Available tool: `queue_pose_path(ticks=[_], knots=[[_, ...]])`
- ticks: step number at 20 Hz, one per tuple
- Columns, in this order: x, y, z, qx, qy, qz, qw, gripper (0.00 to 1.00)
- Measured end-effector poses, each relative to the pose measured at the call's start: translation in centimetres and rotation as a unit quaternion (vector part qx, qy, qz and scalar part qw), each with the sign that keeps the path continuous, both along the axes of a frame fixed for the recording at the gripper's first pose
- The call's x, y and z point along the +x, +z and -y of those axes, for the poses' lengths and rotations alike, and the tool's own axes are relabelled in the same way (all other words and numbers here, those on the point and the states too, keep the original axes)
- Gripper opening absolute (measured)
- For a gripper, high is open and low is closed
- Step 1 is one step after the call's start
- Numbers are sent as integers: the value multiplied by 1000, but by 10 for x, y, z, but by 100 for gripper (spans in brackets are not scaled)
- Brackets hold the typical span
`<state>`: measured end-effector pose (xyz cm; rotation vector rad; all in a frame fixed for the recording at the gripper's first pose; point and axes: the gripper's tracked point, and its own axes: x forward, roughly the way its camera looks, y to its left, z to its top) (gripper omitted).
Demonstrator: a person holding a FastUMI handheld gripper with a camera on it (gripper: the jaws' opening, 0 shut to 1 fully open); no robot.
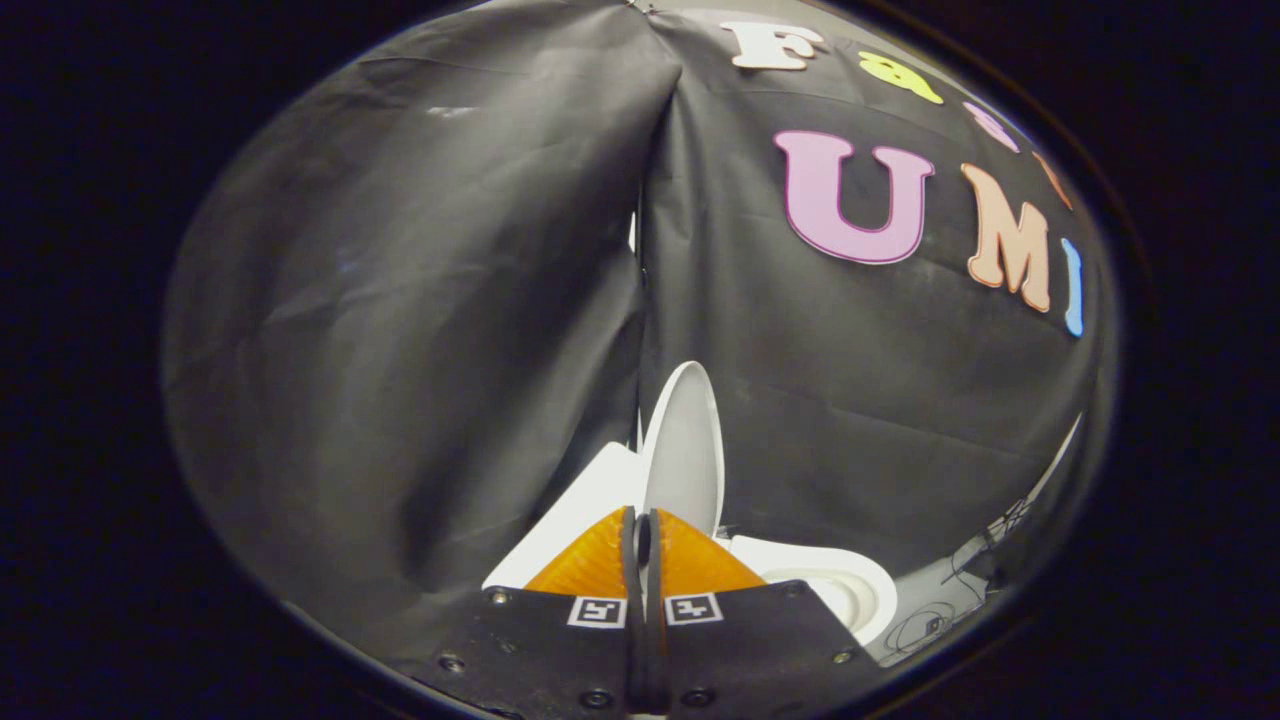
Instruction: Open the toilet lid.
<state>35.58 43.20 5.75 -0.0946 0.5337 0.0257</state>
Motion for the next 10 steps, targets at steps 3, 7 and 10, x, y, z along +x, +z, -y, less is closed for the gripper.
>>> queue_pose_path(ticks=[3, 7, 10], knots=[[4, -4, 1, 2, 10, -1, 1000, 0], [5, -8, -2, 8, 48, 6, 999, 8], [7, -14, -1, 40, 70, 3, 997, 27]])
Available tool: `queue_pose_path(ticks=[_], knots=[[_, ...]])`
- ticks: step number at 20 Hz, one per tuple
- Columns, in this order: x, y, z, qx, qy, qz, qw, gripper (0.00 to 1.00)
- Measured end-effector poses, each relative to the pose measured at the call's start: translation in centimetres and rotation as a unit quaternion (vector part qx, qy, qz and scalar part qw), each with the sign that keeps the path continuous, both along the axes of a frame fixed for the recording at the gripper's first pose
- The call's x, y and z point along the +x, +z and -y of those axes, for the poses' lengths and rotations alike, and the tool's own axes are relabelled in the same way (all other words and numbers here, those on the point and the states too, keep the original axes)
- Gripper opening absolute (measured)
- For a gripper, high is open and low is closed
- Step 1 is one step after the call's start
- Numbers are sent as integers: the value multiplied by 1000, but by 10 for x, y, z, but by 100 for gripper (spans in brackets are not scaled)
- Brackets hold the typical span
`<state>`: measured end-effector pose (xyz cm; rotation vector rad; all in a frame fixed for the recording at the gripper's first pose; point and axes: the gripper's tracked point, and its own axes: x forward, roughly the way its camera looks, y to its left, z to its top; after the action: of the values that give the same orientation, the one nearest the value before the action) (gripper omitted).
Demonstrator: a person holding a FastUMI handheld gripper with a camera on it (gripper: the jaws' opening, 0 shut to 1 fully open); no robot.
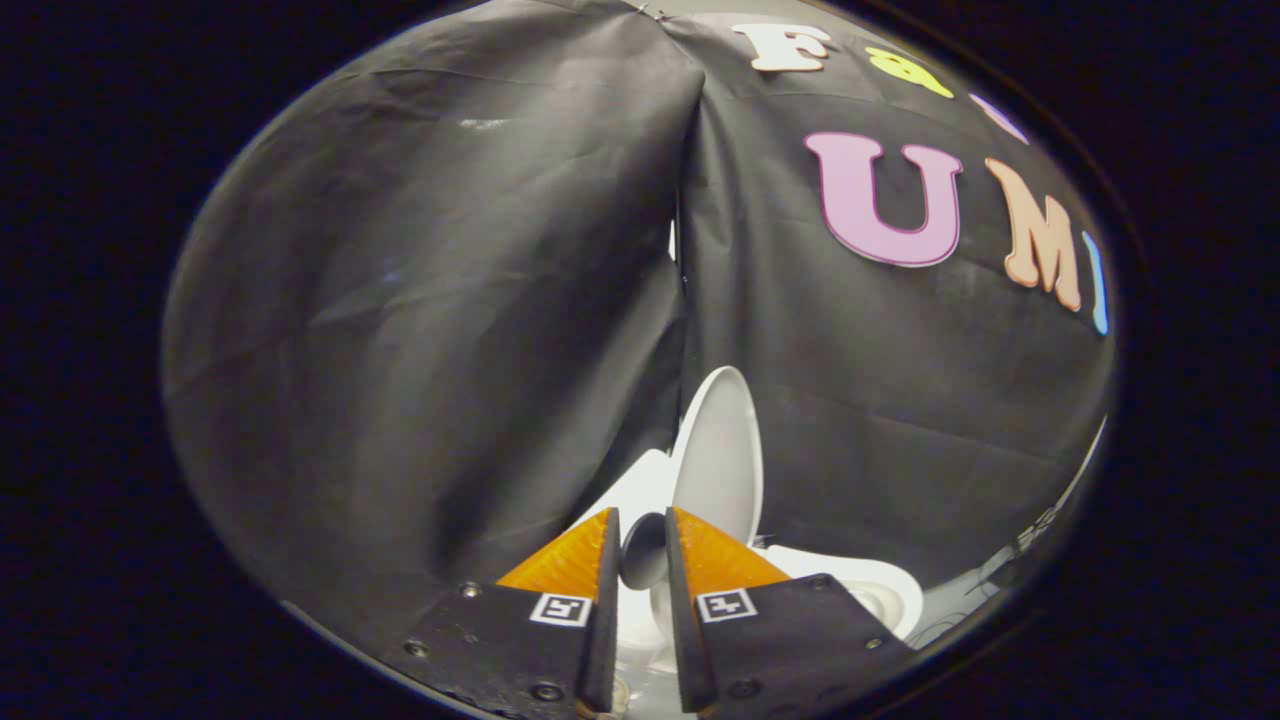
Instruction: Open the toilet lid.
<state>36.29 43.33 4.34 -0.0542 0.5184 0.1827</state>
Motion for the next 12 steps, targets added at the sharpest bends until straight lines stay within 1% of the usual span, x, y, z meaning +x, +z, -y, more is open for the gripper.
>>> queue_pose_path(ticks=[2, 4, 6, 9, 12], knots=[[0, -1, 2, 12, 12, -6, 1000, 38], [-1, 6, 12, 19, 11, 9, 1000, 49], [-17, 19, 22, 38, 17, 32, 999, 49], [-24, 36, 42, 58, 25, 53, 997, 49], [-32, 55, 75, 49, 17, 87, 995, 49]])
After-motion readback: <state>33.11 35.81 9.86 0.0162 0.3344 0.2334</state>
